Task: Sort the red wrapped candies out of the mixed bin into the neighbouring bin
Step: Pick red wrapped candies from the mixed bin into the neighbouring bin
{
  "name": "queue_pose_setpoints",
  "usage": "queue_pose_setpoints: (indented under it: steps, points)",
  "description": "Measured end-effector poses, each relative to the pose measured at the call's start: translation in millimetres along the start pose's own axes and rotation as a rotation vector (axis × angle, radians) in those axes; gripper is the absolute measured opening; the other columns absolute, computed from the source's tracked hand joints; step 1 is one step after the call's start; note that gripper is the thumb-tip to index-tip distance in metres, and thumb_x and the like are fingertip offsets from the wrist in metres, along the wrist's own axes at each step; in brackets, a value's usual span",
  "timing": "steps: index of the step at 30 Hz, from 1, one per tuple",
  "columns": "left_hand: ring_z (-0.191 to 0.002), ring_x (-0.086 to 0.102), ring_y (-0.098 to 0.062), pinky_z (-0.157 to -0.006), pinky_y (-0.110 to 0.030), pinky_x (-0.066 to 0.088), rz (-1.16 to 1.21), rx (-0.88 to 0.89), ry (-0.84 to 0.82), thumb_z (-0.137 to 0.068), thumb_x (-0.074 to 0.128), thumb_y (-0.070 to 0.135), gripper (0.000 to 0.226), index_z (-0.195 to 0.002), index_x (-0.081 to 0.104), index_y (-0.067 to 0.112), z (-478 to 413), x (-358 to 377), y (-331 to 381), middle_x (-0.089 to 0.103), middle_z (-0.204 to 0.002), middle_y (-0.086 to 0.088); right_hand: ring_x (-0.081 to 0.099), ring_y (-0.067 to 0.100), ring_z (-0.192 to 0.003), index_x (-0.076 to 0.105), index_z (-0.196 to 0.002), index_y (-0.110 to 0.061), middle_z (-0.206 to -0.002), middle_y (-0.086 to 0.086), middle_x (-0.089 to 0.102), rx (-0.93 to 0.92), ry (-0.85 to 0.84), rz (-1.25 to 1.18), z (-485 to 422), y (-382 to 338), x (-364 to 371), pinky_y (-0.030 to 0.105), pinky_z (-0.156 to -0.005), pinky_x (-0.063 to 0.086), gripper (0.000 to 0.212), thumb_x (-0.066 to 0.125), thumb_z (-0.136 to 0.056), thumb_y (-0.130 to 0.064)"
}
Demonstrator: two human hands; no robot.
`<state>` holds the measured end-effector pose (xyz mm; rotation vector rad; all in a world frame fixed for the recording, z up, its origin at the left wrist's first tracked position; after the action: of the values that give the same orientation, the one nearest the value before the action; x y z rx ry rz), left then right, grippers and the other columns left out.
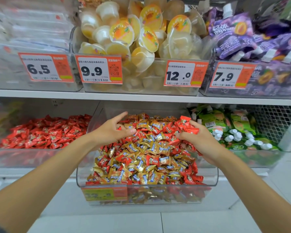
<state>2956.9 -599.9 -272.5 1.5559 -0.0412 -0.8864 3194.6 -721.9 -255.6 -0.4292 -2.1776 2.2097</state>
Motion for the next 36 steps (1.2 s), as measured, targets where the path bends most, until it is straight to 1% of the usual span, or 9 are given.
queue_pose_setpoints:
  steps: [4, 6, 9, 13, 20, 24, 27, 32, 36]
  points:
    - [-0.071, 0.055, -0.002, -0.071, -0.021, 0.038, -0.032, 0.060, 0.263, -0.090, 0.066, 0.029, 0.016, -0.106, 0.066, 0.028, -9.7, -10.5, 3.8, 0.062, -0.078, 0.007, 0.050, 0.013, -0.045, 0.059, -0.094, -0.008, -0.061, 0.010, 0.059, -0.003, -0.001, -0.009, -2.9, 2.7, -0.6, 0.019, -0.040, 0.037, 0.014, 0.068, -0.085, -0.002]
    - [-0.070, 0.055, -0.002, -0.066, -0.020, 0.041, -0.080, 0.042, 0.301, -0.091, 0.064, 0.023, 0.010, -0.098, 0.071, 0.021, -22.0, -5.5, -0.2, 0.065, -0.090, 0.010, 0.053, 0.014, -0.048, 0.055, -0.109, -0.009, -0.063, 0.008, 0.062, 0.022, 0.001, -0.008, -5.8, 8.4, 0.1, 0.021, -0.042, 0.040, 0.029, 0.070, -0.084, -0.005]
    - [-0.105, 0.059, -0.016, -0.087, -0.027, 0.048, -0.230, -0.059, 0.159, -0.088, 0.066, 0.042, 0.050, -0.128, 0.058, 0.014, -47.5, 23.4, -12.3, 0.058, -0.129, -0.005, 0.056, 0.013, -0.051, 0.047, -0.126, -0.014, -0.065, 0.004, 0.066, 0.046, -0.008, 0.010, -10.3, 14.2, 3.7, 0.021, -0.043, 0.041, 0.050, 0.072, -0.083, -0.007]
    - [-0.141, 0.028, -0.033, -0.113, -0.045, 0.031, -0.555, -0.118, 0.104, -0.075, 0.062, 0.070, 0.098, -0.149, 0.030, 0.015, -64.9, 48.7, -20.4, 0.034, -0.152, -0.011, 0.055, 0.012, -0.050, 0.049, -0.122, -0.013, -0.064, 0.004, 0.066, 0.036, -0.007, 0.021, -13.8, 13.2, 3.9, 0.021, -0.043, 0.040, 0.044, 0.071, -0.084, -0.007]
    - [-0.112, 0.061, -0.026, -0.095, -0.036, 0.049, -0.332, 0.020, 0.035, -0.080, 0.075, 0.041, 0.060, -0.130, 0.054, 0.016, -63.5, 42.4, -9.9, 0.053, -0.138, -0.005, 0.055, 0.015, -0.052, 0.045, -0.135, -0.002, -0.067, 0.006, 0.065, 0.057, 0.016, 0.030, -17.9, 16.4, 2.7, 0.025, -0.047, 0.042, 0.059, 0.071, -0.083, -0.007]
    - [-0.127, 0.051, -0.021, -0.104, -0.028, 0.039, -0.228, 0.130, 0.001, -0.085, 0.073, 0.026, 0.063, -0.140, 0.045, 0.026, -45.1, 32.7, 8.0, 0.049, -0.141, 0.002, 0.056, 0.016, -0.055, 0.043, -0.139, -0.004, -0.071, 0.010, 0.068, 0.081, 0.020, 0.047, -20.6, 20.3, 2.1, 0.026, -0.048, 0.042, 0.065, 0.073, -0.082, -0.012]
    - [-0.088, 0.070, -0.027, -0.079, -0.037, 0.059, -0.015, 0.121, -0.082, -0.087, 0.070, 0.016, 0.053, -0.134, 0.049, 0.031, -32.2, 27.6, 13.8, 0.069, -0.109, -0.007, 0.057, 0.018, -0.057, 0.044, -0.138, -0.004, -0.071, 0.010, 0.068, 0.067, 0.022, 0.056, -19.8, 18.8, 4.2, 0.030, -0.052, 0.043, 0.065, 0.073, -0.081, -0.012]
    - [-0.054, 0.052, -0.014, -0.052, -0.024, 0.043, -0.043, 0.110, 0.023, -0.087, 0.070, 0.022, 0.014, -0.093, 0.065, 0.011, -21.2, 12.8, 13.7, 0.063, -0.069, 0.002, 0.056, 0.010, -0.051, 0.045, -0.138, -0.004, -0.062, -0.001, 0.065, 0.066, 0.017, 0.058, -13.9, 13.4, 10.7, 0.019, -0.046, 0.042, 0.062, 0.072, -0.083, -0.011]
    - [-0.068, 0.053, -0.006, -0.074, -0.024, 0.042, 0.035, 0.004, 0.012, -0.078, 0.075, 0.045, 0.035, -0.094, 0.068, 0.015, -17.4, 20.0, 8.7, 0.064, -0.107, 0.011, 0.056, 0.010, -0.051, 0.046, -0.136, -0.002, -0.063, 0.000, 0.065, 0.069, 0.024, 0.042, -9.4, 7.4, 12.9, 0.019, -0.045, 0.041, 0.059, 0.072, -0.083, -0.009]
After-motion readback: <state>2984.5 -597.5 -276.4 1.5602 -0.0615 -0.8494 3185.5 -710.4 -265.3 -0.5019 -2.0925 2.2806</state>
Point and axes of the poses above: each hand's wrist, its own z-axis away from the middle knuckle, its own x-axis out of the palm, y = z × x, the point moved 6 cm from there along -z, towards the middle knuckle
